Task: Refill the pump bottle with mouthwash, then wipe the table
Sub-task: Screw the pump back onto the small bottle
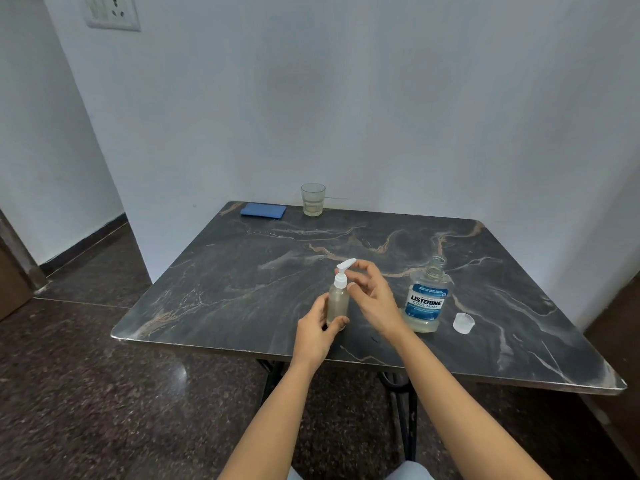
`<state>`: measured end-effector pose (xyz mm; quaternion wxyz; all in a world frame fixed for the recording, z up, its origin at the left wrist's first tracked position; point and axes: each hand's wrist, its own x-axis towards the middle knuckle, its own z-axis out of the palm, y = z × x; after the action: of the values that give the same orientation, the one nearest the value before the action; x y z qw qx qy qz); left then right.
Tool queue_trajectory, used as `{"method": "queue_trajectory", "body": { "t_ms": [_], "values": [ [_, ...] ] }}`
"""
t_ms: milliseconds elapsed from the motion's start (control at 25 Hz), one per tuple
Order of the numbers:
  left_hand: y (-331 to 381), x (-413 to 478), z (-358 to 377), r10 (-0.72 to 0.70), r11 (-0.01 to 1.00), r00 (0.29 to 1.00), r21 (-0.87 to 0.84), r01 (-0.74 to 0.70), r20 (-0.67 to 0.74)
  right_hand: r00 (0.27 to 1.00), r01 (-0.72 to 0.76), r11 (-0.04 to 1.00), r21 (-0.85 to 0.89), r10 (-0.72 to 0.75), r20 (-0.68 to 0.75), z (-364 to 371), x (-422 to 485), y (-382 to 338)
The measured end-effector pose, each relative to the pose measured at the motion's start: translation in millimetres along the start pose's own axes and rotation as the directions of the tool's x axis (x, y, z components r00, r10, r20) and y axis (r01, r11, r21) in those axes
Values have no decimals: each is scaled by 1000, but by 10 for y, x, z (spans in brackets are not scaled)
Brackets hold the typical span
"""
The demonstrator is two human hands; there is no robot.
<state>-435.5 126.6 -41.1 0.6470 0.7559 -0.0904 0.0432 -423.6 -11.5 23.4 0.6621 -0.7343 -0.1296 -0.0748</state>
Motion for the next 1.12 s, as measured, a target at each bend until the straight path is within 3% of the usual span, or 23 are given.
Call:
{"method": "queue_trajectory", "body": {
  "t_ms": [200,400,560,800,960,1120],
  "values": [
    [4,0,1,0,1000,1000,3,0,5,995,-19,1000,8,20,-98,-3,2,28],
    [-6,1,-2,-7,1000,1000,-7,7,5,999,-7,999,-52,10,51,-11,59,-46],
    [-13,8,3,-19,1000,1000,-6,19,4,1000,19,995,-96,-18,16,-25,66,-24],
    [-23,7,4,-22,999,1000,31,22,1,962,-1,988,-152,42,268,-95,157,-141],
    [0,-5,12,-12,999,1000,36,12,-2,978,-52,994,-95,70,195,-91,174,-182],
    [-8,2,28,-5,996,1000,89,7,-24,997,-68,995,-67,69,26,29,105,-135]
  ]
}}
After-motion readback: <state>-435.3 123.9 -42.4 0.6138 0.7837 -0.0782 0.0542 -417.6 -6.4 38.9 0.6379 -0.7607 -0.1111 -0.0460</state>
